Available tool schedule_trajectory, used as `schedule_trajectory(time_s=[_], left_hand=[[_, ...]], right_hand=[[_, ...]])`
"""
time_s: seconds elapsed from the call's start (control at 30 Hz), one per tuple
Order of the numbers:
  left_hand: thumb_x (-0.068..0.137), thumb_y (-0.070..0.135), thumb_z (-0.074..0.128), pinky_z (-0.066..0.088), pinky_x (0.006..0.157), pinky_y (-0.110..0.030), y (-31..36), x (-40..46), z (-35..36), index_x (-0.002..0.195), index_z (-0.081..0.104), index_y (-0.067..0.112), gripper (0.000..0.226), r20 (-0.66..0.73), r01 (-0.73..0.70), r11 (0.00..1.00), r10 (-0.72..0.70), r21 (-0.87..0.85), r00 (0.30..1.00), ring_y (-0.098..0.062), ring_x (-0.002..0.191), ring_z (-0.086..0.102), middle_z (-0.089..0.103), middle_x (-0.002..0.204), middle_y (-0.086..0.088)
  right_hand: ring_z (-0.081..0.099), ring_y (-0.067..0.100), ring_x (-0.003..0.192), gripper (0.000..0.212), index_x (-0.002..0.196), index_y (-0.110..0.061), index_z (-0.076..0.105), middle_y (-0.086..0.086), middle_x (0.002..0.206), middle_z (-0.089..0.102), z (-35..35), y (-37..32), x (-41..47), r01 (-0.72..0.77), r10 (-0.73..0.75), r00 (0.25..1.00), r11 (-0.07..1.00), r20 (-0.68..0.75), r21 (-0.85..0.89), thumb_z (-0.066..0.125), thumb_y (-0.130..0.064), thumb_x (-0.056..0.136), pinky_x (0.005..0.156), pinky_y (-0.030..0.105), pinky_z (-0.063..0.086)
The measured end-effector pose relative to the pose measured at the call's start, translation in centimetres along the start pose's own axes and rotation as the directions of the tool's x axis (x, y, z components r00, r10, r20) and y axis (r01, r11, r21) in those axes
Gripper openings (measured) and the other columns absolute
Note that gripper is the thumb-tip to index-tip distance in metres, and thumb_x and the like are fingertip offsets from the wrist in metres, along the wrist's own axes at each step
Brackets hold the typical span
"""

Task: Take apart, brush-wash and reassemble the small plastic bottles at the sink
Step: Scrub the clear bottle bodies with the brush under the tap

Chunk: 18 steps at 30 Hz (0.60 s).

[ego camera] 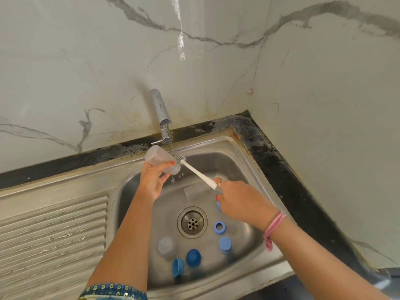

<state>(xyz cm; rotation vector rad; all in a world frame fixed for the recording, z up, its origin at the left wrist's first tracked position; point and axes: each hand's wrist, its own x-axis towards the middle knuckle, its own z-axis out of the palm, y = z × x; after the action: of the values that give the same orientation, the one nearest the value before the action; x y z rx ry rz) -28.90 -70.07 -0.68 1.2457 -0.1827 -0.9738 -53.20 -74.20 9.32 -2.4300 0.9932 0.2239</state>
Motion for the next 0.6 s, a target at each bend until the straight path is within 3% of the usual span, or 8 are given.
schedule_trajectory(time_s=[0.13,0.27,0.37,0.47,0.6], left_hand=[[0.074,-0.007,0.071,0.054,0.084,-0.038,-0.2,0.0,0.9,0.13,0.049,0.016,0.065,0.117,0.019,0.967,-0.05,0.252,0.992,-0.024,0.111,0.06,0.062,0.117,-0.009],[0.061,0.0,0.082,0.052,0.094,-0.043,-1.1,0.8,1.5,0.128,0.051,0.023,0.078,0.119,-0.064,0.902,0.015,0.427,0.993,-0.024,0.114,0.06,0.065,0.119,-0.007],[0.066,-0.006,0.079,0.049,0.08,-0.027,-1.2,1.0,1.7,0.129,0.047,0.024,0.077,0.021,-0.087,0.882,0.087,0.463,0.996,-0.021,0.114,0.056,0.06,0.122,-0.004],[0.068,-0.007,0.078,0.048,0.07,-0.021,-0.9,1.0,2.0,0.131,0.047,0.023,0.076,0.015,-0.112,0.873,0.119,0.474,0.993,-0.021,0.112,0.056,0.059,0.122,-0.004],[0.068,-0.007,0.079,0.052,0.072,-0.021,-0.1,0.5,3.0,0.131,0.051,0.021,0.074,0.052,-0.186,0.891,0.181,0.415,0.982,-0.018,0.108,0.06,0.063,0.118,-0.003]], right_hand=[[0.057,0.025,0.083,0.029,0.126,-0.013,0.051,0.007,0.095,0.06,-0.3,1.0,1.2,-0.042,0.038,0.996,0.998,0.085,0.04,0.043,-0.02,0.099,0.074,0.037,0.048],[0.061,0.028,0.091,0.031,0.128,-0.016,0.05,0.011,0.103,0.063,0.4,2.9,1.2,-0.131,0.124,0.988,0.989,0.092,0.073,0.045,-0.022,0.098,0.082,0.04,0.051],[0.061,0.027,0.094,0.033,0.13,-0.018,0.05,0.008,0.111,0.063,1.2,4.0,0.9,-0.17,0.158,0.981,0.979,0.108,0.109,0.046,-0.024,0.098,0.083,0.037,0.05],[0.061,0.023,0.088,0.031,0.128,-0.018,0.052,0.005,0.106,0.063,1.8,4.4,0.8,-0.17,0.153,0.981,0.974,0.12,0.149,0.049,-0.025,0.097,0.076,0.033,0.048],[0.061,0.023,0.088,0.03,0.125,-0.017,0.054,0.003,0.101,0.063,2.2,4.6,0.5,-0.16,0.144,0.985,0.968,0.097,0.192,0.051,-0.025,0.097,0.079,0.034,0.049]])
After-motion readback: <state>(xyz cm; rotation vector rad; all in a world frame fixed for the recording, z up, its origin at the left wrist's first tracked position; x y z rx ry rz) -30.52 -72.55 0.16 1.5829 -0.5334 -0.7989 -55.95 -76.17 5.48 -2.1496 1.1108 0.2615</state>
